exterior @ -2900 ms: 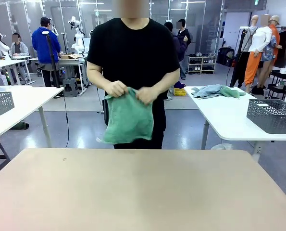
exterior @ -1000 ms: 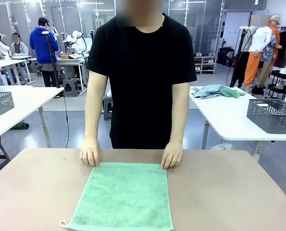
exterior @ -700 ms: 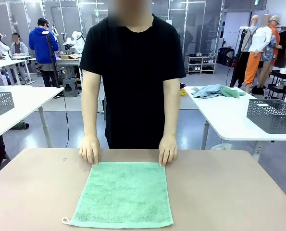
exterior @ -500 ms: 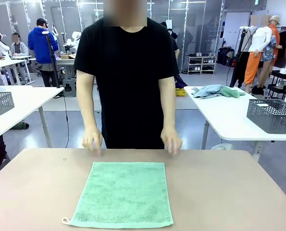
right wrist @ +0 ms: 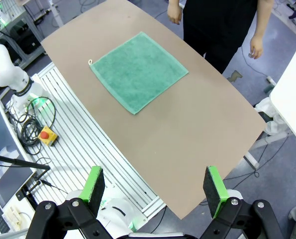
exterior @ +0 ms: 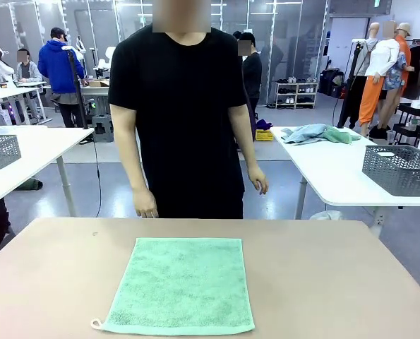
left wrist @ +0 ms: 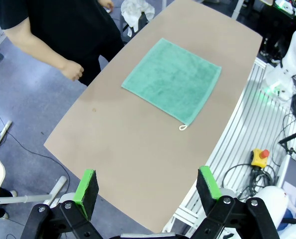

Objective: Fold the towels and place them in the basket.
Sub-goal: When a person lays out a Towel with hook on the table, fold it in half twice.

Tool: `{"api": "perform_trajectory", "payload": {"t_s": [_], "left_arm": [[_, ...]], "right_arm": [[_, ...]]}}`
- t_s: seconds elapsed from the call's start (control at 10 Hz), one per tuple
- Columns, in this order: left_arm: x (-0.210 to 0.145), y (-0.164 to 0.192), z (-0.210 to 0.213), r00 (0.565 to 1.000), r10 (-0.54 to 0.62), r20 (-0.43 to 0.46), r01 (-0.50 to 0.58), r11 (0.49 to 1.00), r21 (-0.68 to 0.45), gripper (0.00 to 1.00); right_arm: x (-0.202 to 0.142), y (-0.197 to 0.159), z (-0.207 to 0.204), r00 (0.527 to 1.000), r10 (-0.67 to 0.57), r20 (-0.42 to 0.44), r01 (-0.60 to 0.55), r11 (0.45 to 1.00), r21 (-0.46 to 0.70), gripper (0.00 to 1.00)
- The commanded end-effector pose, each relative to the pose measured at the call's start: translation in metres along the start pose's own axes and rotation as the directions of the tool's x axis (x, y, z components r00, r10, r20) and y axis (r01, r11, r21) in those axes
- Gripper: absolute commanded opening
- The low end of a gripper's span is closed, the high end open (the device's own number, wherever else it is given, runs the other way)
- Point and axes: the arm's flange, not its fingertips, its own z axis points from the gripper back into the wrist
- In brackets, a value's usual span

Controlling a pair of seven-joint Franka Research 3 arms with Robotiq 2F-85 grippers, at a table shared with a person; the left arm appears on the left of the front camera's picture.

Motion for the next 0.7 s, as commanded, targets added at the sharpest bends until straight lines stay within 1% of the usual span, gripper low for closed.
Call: {"api": "perform_trajectory", "payload": {"t_s": [0.0, 0.6], "left_arm": [[0.0005, -0.0003, -0.0001, 1.0, -0.001, 0.003, 0.001, 1.0, -0.002, 1.0], [0.0, 0.0, 0.0, 1.0, 0.0, 0.0, 0.0, 1.0, 0.0, 1.0]], "right_arm": [[0.0002, 0.0, -0.0003, 1.0, 0.002, 0.0, -0.002, 1.0, 0.002, 1.0], [0.0, 0.0, 0.0, 1.0, 0.0, 0.0, 0.0, 1.0, 0.0, 1.0]]}}
